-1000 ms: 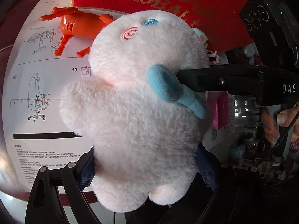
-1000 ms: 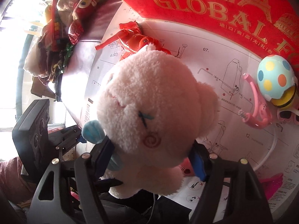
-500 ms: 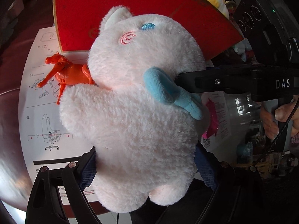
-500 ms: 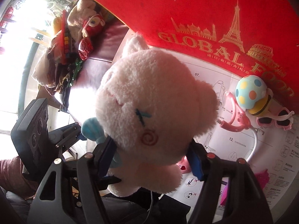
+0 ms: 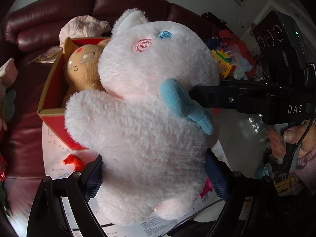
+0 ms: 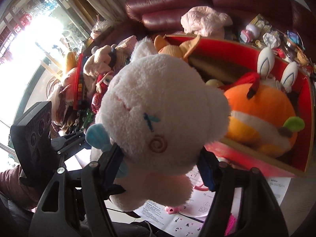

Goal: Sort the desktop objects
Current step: 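Lift the white plush bear with both grippers toward the red box, then lower the white plush bear into the box and open both grippers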

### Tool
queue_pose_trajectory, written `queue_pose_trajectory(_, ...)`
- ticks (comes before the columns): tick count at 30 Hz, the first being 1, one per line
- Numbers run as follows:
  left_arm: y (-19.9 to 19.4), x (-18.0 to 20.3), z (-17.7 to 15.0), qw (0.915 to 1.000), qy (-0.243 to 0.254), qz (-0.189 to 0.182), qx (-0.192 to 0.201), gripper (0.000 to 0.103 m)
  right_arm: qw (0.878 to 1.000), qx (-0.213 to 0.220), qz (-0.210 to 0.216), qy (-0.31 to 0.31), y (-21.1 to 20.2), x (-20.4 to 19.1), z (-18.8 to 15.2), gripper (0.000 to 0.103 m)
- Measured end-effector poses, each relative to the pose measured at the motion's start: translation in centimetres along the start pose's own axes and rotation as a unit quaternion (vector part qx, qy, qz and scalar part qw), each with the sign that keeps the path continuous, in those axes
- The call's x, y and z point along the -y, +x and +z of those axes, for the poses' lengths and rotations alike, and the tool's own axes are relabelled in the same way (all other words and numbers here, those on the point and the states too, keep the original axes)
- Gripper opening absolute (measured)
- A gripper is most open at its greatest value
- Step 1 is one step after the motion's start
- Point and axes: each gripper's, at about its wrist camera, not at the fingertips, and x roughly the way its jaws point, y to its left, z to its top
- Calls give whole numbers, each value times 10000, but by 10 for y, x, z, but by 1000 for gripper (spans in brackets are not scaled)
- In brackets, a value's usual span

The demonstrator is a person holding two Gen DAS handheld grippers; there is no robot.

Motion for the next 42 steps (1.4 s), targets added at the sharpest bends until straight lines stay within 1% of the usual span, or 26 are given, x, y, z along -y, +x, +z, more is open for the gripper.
queue_pose_trajectory(3,5,-7,42,9996,81,142,216,91,9994,315,-110,-27,-13,10,37,69)
queue_pose_trajectory(6,19,-15,79,9993,113,245,257,91,9985,512,-196,34,-14,24,70,69)
queue_pose_trajectory(8,30,-20,94,9990,137,341,240,91,9979,587,-256,89,-11,37,89,70)
queue_pose_trajectory(11,47,-23,111,9985,123,519,107,91,9973,619,-351,198,-1,57,112,71)
queue_pose_trajectory(14,64,-25,127,9975,107,698,-31,91,9970,536,-488,285,19,70,125,74)
queue_pose_trajectory(17,83,-33,128,9947,23,1006,-232,91,9963,199,-801,257,43,80,127,72)
queue_pose_trajectory(18,86,-37,125,9943,-47,1029,-277,91,9957,97,-893,241,51,84,125,72)
queue_pose_trajectory(21,94,-50,117,9930,-242,1085,-410,91,9956,16,-889,305,59,96,116,72)
queue_pose_trajectory(23,97,-53,113,9933,-347,1009,-454,91,9956,-57,-887,298,62,104,112,72)
queue_pose_trajectory(25,98,-51,112,9936,-323,978,-463,91,9961,-135,-835,257,65,109,109,72)
queue_pose_trajectory(27,104,-48,112,9933,-254,998,-526,91,9966,-219,-777,189,71,109,106,70)
queue_pose_trajectory(29,112,-47,108,9925,-218,1016,-649,91,9968,-382,-695,85,81,106,102,60)
queue_pose_trajectory(32,126,-52,100,9900,-204,1093,-872,91,9961,-640,-611,-29,99,104,97,53)
queue_pose_trajectory(33,130,-55,96,9887,-193,1145,-949,92,9957,-713,-586,-31,105,104,95,52)
queue_pose_trajectory(35,131,-60,93,9883,-240,1150,-968,96,9949,-859,-536,-35,117,106,91,51)
queue_pose_trajectory(36,131,-63,91,9883,-267,1149,-971,97,9943,-931,-511,-36,123,107,89,51)
queue_pose_trajectory(39,125,-61,91,9893,-282,1047,-981,97,9951,-918,-357,75,128,111,89,51)
queue_pose_trajectory(42,109,-52,86,9896,-217,1073,-936,97,9964,-807,-217,110,120,114,90,51)
